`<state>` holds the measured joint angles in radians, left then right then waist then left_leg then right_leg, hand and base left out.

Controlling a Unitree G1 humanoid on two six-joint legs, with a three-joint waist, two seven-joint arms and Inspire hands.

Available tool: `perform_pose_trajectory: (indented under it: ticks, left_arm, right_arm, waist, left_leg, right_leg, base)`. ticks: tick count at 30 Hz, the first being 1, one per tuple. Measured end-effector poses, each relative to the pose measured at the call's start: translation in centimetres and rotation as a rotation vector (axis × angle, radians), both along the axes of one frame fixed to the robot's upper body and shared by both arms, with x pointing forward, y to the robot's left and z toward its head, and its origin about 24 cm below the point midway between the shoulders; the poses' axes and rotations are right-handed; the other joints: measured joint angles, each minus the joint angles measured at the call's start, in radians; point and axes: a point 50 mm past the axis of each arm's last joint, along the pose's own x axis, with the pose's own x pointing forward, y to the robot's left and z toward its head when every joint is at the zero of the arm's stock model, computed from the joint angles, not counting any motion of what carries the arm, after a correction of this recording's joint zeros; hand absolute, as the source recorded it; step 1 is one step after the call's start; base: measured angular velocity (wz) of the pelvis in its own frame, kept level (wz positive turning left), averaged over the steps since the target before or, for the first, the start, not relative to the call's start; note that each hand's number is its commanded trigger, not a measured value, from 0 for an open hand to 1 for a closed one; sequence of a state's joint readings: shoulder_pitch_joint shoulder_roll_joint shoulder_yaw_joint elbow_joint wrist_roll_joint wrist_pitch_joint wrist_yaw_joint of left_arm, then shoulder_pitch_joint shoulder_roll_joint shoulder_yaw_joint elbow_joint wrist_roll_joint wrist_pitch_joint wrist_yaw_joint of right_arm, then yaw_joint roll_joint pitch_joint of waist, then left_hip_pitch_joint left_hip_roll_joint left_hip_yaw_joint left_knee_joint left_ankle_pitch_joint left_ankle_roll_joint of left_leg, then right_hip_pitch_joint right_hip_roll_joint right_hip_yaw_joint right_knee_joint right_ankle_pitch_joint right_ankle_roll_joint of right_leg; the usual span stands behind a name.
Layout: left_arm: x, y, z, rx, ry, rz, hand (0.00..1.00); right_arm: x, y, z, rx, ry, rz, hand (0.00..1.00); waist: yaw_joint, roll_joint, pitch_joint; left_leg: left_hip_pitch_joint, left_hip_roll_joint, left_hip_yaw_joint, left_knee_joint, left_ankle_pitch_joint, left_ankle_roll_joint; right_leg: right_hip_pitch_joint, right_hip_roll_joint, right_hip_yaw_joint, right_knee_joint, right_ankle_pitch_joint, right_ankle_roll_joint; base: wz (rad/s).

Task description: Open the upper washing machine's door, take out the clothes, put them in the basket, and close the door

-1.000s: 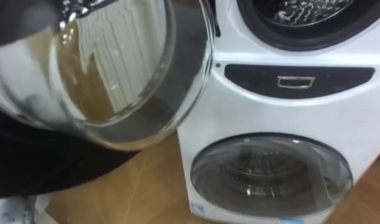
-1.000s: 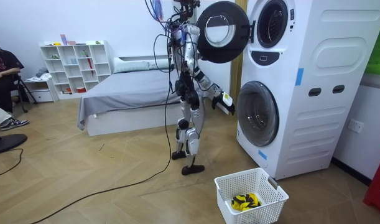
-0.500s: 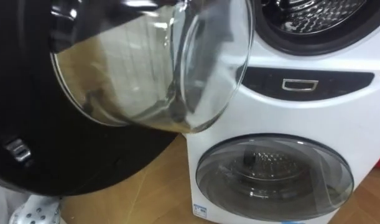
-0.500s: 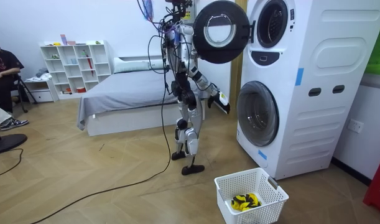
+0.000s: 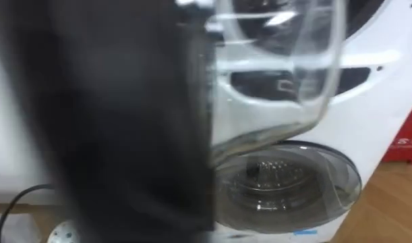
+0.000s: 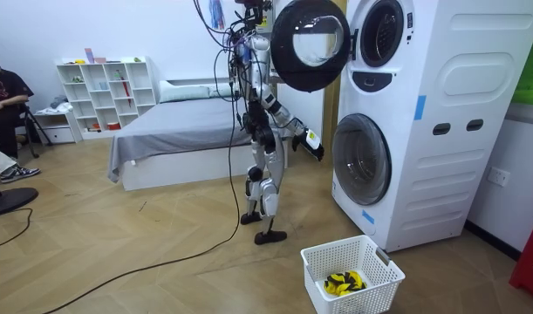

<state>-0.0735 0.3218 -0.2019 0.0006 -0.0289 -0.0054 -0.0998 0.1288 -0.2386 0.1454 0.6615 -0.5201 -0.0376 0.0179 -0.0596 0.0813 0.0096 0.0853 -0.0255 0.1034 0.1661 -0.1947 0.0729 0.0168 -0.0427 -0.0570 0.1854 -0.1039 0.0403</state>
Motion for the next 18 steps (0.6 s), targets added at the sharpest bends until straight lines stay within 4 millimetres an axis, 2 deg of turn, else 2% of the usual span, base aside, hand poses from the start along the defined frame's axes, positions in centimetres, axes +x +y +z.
perform_pose_trajectory:
  ticks: [5, 9, 15, 18]
  left_arm:
    - [-0.2, -0.9, -0.3, 0.002, 0.024, -0.067, 0.0]
    - [-0.3, -1.1, -0.4, 0.002, 0.028, -0.077, 0.0]
    - [-0.3, -1.4, -0.5, 0.0, 0.031, -0.091, 0.0]
    - [-0.3, -1.4, -0.5, -0.017, 0.035, -0.091, 0.0]
  right_arm:
    - [-0.1, 0.0, -0.1, -0.011, 0.012, -0.005, 0.0]
    - [0.2, -0.1, 0.1, -0.011, 0.002, -0.004, 0.0]
    - [1.5, 0.2, 0.6, -0.009, -0.044, -0.004, 0.0]
    - [1.5, 0.2, 0.6, -0.015, -0.048, -0.009, 0.0]
  waist:
    - [-0.014, -0.01, 0.0018]
    - [-0.019, -0.025, -0.0021]
    - [-0.024, -0.028, -0.0031]
    - [-0.025, -0.027, -0.0029]
  left_leg:
    - [0.013, 0.008, 0.03, -0.002, -0.01, -0.004]
    - [0.017, 0.015, 0.043, -0.001, -0.013, -0.008]
    - [0.032, 0.022, 0.061, -0.003, -0.022, -0.014]
    - [0.032, 0.024, 0.065, -0.003, -0.023, -0.015]
  right_leg:
    - [-0.003, 0.009, 0.008, 0.003, -0.002, -0.004]
    - [-0.006, 0.019, 0.029, 0.005, -0.004, -0.01]
    - [-0.001, 0.029, 0.053, 0.003, -0.004, -0.012]
    - [-0.003, 0.032, 0.056, 0.002, -0.003, -0.013]
  base:
    - [-0.23]
    - [-0.13]
    - [-0.12]
    - [-0.04]
